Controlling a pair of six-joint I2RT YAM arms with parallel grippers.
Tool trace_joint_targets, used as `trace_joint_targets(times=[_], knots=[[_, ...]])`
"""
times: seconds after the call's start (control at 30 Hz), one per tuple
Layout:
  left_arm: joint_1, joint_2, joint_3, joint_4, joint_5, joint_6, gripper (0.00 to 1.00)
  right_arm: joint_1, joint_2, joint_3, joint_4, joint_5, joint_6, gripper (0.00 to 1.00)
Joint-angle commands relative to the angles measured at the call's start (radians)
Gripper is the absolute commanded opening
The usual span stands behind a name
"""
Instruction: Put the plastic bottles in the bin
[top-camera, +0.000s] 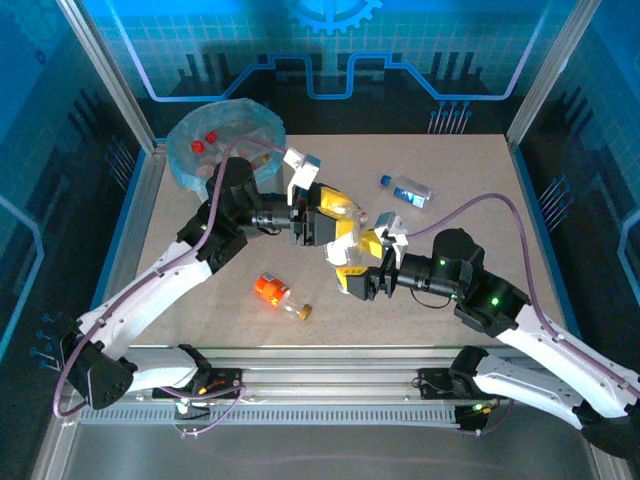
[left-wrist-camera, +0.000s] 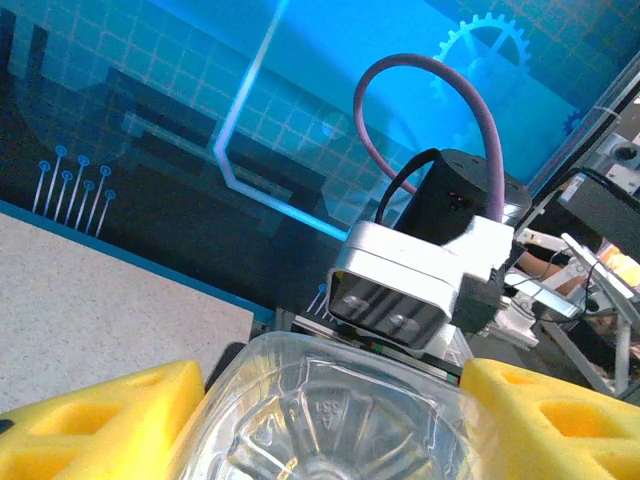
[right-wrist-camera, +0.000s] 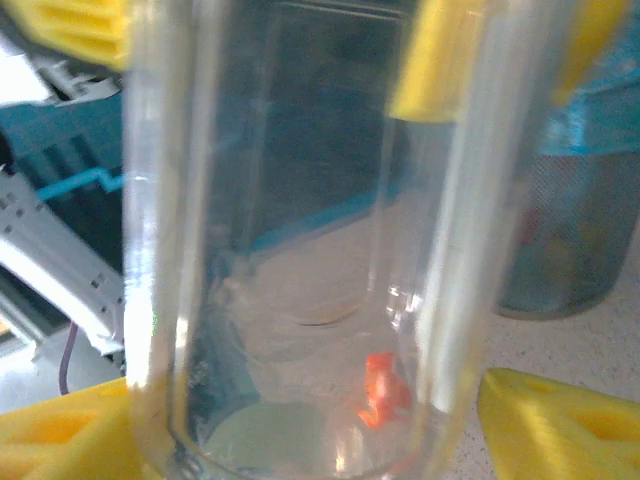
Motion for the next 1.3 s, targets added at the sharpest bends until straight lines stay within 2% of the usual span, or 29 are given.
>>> trace_joint_targets(times=[0.0, 0.1, 0.27, 0.4, 0.47, 0.53, 0.77, 0.93, 1.07, 1.27], knots=[[-0.005, -0.068, 0.02, -0.038, -0.137, 0.089, 0.63, -0.013, -0.001, 0.025, -0.028, 0.145, 0.005, 0.87], [-0.006, -0.097, 0.018, -0.076, -0.281, 0.126, 0.63, -0.012, -0.007, 0.02, -0.048, 0.199, 0.016, 0.93], [-0.003, -0.14, 0.055, -0.155, -0.525, 0.194, 0.63, -0.012, -0.011, 0.013, -0.069, 0.288, 0.023, 0.96], [0.0, -0.138, 0.167, -0.279, -0.839, 0.309, 0.62, -0.015, -0.002, 0.009, -0.072, 0.398, 0.028, 0.96], [0.022, -0.122, 0.224, -0.312, -0.986, 0.347, 0.57, -0.016, 0.012, 0.01, -0.071, 0.419, 0.023, 0.96], [0.085, -0.09, 0.297, -0.354, -1.056, 0.349, 0.57, -0.016, 0.035, 0.023, -0.067, 0.416, 0.016, 0.95], [0.41, 0.055, 0.483, -0.502, -1.022, 0.182, 0.57, -0.017, 0.13, 0.095, -0.11, 0.423, 0.028, 0.95], [0.617, 0.125, 0.444, -0.468, -0.801, -0.146, 0.57, -0.02, 0.162, 0.097, -0.124, 0.428, 0.094, 0.94], [0.66, 0.163, 0.389, -0.447, -0.746, -0.258, 0.61, -0.018, 0.159, 0.083, -0.132, 0.418, 0.132, 0.94], [0.667, 0.201, 0.38, -0.499, -0.736, -0.263, 0.83, -0.019, 0.124, 0.057, -0.157, 0.432, 0.171, 0.94]])
